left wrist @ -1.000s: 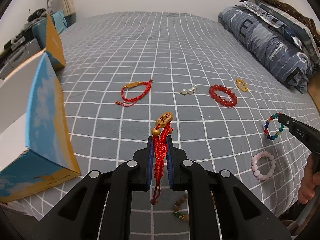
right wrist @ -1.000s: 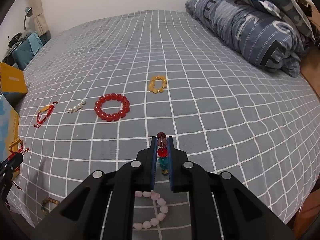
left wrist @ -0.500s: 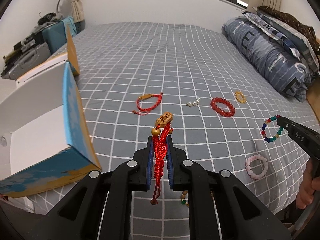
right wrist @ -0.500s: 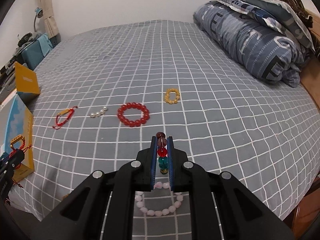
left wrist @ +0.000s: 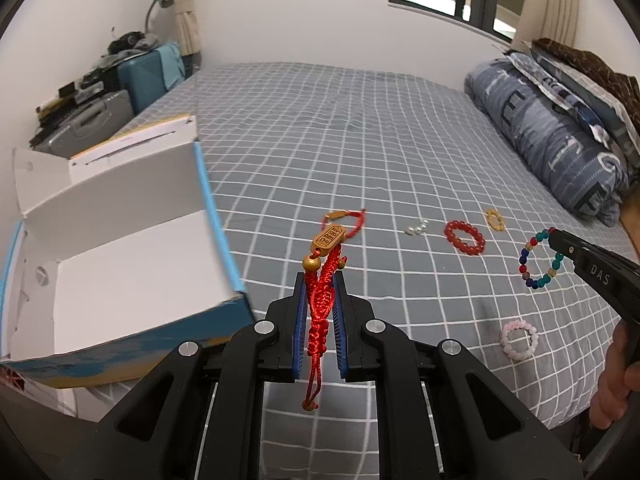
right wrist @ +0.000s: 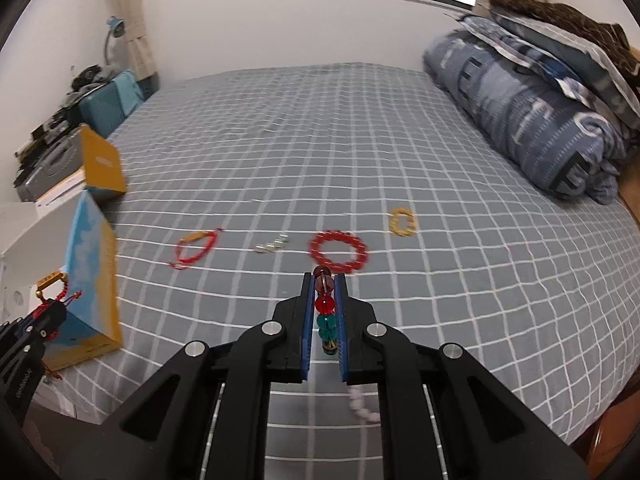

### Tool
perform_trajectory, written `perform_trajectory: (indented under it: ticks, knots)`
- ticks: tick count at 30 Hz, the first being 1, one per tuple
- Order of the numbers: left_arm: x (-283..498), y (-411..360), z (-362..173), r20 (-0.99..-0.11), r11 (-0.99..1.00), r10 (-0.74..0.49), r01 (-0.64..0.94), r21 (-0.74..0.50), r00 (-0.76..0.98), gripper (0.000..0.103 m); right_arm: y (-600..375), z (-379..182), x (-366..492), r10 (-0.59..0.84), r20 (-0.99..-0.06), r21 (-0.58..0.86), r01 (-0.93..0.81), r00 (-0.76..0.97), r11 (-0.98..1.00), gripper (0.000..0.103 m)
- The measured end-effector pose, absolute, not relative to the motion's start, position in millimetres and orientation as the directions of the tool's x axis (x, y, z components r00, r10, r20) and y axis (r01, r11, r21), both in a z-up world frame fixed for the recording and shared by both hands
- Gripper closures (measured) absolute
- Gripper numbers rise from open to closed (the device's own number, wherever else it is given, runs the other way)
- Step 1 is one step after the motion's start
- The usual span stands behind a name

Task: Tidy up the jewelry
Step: 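Carry both held bracelets over the open white box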

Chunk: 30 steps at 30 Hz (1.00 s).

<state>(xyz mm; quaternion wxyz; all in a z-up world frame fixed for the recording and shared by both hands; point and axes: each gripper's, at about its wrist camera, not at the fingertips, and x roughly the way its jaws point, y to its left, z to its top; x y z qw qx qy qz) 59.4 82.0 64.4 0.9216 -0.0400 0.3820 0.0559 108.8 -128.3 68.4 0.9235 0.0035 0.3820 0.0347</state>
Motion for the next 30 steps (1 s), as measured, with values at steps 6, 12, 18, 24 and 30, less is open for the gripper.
perform_trajectory:
  ticks: [6,12,18,24,30]
  knots:
    - [42.4,113.0,78.4,-0.695,0.982,0.113,-0.187,-0.031,0.711,0.092,-89.3,82.3,106.0,0.124,-0.692,0.044,-0.13,0.711,0.991,0.094]
    - [29.5,155.0,88.8,-0.691,0.965,0.16,-0.258,-0.04,0.705,0.092,-37.0,89.5,107.2,0.185,-0.693,0.041,-0.218,0.697,0.975,0.094]
    - [26.3,191.7,92.1,-0.697,0.945,0.207,-0.325,-0.039,0.686,0.091,10.6,97.8,108.3,0.242,-0.689,0.052,-0.286,0.684,0.957,0.094]
    - [29.8,229.0,93.0,-0.713,0.926,0.218,-0.373,-0.066,0.667,0.091,66.3,101.4,112.0,0.304,-0.69,0.051,-0.375,0.657,0.926,0.094]
    - [29.6,264.5,96.8,-0.715,0.901,0.259,-0.429,-0.064,0.65,0.091,109.0,100.1,117.4,0.39,-0.702,0.106,-0.454,0.596,0.885,0.094]
